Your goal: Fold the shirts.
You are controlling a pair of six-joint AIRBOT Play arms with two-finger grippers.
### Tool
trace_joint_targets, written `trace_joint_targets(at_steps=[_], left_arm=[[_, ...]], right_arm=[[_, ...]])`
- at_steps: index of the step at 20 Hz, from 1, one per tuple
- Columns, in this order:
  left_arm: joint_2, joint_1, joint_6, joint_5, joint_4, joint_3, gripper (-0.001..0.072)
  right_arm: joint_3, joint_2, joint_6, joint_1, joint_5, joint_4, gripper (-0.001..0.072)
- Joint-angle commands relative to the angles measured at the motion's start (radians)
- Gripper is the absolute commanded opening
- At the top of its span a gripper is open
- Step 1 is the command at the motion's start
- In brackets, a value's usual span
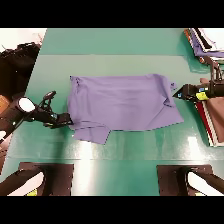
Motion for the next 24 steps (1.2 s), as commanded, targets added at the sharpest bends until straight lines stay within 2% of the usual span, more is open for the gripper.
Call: trace_joint_targets(at_steps=[1,3,4,5,6,10,16,20,24], left_arm=[[0.005,0.0,0.025,0.073,-0.09,-0.058,0.0493],[0.005,0.0,0.025,0.106,-0.116,-0.058,0.0491],[0.005,0.0,0.024,0.122,-0.126,-0.058,0.0461],[0.005,0.0,0.024,0.132,-0.127,-0.055,0.0215],[0.005,0.0,0.025,0.136,-0.126,-0.046,0.0027],[0.043,0.0,0.024,0.116,-0.085,0.091,0.0031],[0.082,0.0,0.024,0.109,-0.073,0.243,0.0031],[0.08,0.0,0.024,0.104,-0.073,0.242,0.0031],[0.08,0.0,0.024,0.102,-0.073,0.242,0.0031]], right_arm=[[-0.026,0.027,-0.002,-0.002,-0.005,0.006,0.0379],[-0.026,0.027,-0.002,-0.002,-0.002,0.005,0.0379],[-0.026,0.027,-0.002,-0.002,0.0,0.005,0.0378],[-0.027,0.027,-0.002,-0.003,0.004,0.003,0.0379],[-0.027,0.027,-0.003,-0.014,0.012,0.002,0.0379],[-0.055,0.035,-0.018,-0.131,0.113,-0.039,0.0378],[-0.388,0.096,-0.018,-0.477,0.082,-0.064,0.0391],[-0.536,0.011,-0.14,-0.566,0.008,0.151,0.0387],[-0.551,-0.096,-0.174,-0.464,-0.092,0.275,0.0388]])
